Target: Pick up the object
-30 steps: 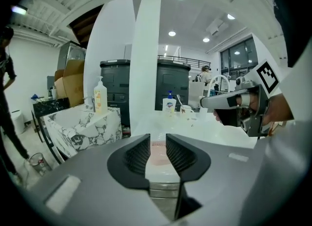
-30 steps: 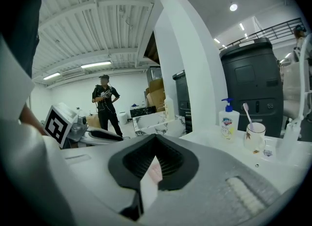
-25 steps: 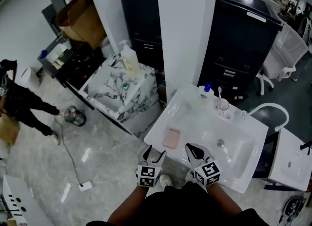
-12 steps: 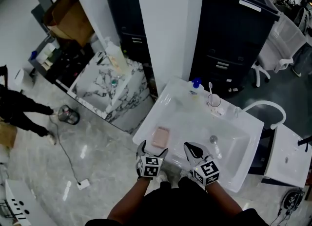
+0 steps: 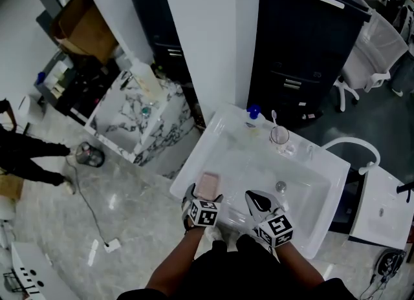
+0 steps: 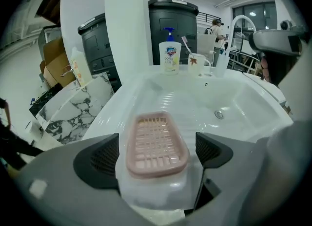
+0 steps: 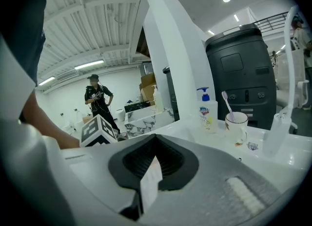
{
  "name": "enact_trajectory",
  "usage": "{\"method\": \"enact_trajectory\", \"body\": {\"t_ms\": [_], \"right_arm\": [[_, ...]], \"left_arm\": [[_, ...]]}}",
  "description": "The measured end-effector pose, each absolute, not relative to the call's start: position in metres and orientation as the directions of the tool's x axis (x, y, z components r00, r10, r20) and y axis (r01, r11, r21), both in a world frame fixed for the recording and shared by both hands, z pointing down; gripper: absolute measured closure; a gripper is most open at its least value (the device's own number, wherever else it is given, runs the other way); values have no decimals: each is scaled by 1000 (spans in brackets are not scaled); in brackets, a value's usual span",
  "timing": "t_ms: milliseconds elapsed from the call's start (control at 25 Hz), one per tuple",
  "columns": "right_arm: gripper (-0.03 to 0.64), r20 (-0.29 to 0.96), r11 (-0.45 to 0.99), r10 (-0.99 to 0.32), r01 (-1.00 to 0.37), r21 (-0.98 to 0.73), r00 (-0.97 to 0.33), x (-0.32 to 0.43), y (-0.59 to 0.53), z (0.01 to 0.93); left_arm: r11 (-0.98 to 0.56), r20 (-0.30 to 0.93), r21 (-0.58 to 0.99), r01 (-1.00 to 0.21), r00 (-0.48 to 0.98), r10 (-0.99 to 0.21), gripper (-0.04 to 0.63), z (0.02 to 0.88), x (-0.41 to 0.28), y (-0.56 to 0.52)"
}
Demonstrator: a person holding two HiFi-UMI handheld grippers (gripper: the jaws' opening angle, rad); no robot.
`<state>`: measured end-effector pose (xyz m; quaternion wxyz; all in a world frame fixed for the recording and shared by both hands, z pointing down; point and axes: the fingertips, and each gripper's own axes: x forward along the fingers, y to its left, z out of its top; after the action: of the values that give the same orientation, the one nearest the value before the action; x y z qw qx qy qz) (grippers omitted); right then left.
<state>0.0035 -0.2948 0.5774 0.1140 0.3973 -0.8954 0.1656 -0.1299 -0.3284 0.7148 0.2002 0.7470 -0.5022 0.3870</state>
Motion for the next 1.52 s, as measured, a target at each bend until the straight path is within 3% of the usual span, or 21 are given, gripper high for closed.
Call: {"method": "enact_trajectory", "body": {"t_ms": [640, 1120, 1520], "right_arm": [[614, 337, 633, -662, -741, -225, -669, 9, -303, 582], [614, 336, 640, -660, -737, -217, -672, 8, -305, 582], [614, 315, 634, -683, -749, -193, -659, 12, -309, 573]], "left_arm": [[-426, 833, -91, -900, 165, -528, 133, 734, -134, -333], [-387, 750, -91, -918, 193, -633, 134, 699, -134, -339], [-365, 603, -125, -923, 221, -767, 133, 620, -131, -352]]}}
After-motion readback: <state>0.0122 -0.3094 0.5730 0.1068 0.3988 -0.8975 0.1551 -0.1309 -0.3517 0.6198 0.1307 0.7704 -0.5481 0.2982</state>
